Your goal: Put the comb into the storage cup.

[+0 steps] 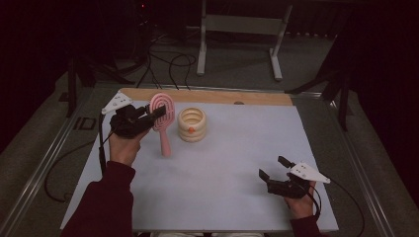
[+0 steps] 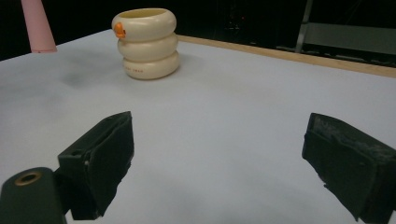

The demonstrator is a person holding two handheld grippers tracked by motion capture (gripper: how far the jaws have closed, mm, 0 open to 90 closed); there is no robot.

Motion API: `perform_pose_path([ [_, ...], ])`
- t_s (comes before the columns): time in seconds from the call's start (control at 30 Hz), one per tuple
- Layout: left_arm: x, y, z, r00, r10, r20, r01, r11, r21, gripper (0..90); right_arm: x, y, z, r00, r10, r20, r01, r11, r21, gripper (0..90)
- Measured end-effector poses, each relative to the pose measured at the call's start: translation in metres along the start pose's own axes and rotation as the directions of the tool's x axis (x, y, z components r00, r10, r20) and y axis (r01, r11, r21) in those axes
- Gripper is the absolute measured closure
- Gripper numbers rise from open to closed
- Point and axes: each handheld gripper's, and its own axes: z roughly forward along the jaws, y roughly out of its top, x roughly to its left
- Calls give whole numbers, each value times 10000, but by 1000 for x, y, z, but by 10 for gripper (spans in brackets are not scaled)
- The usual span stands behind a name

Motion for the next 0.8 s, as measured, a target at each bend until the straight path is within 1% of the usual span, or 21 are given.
perform_pose_path([
  [0.33,0,4,4,10000,36,-38,-36,10000,24,647,0,0,0,10000,52,-30,-52,10000,-8,92],
  [0.37,1,6,7,9999,39,-96,-39,10000,27,647,0,0,0,10000,52,-30,-52,10000,-8,92],
  [0.8,1,15,13,9995,169,-272,-169,9999,-12,647,-1,0,0,10000,20,8,-20,10000,-18,92],
])
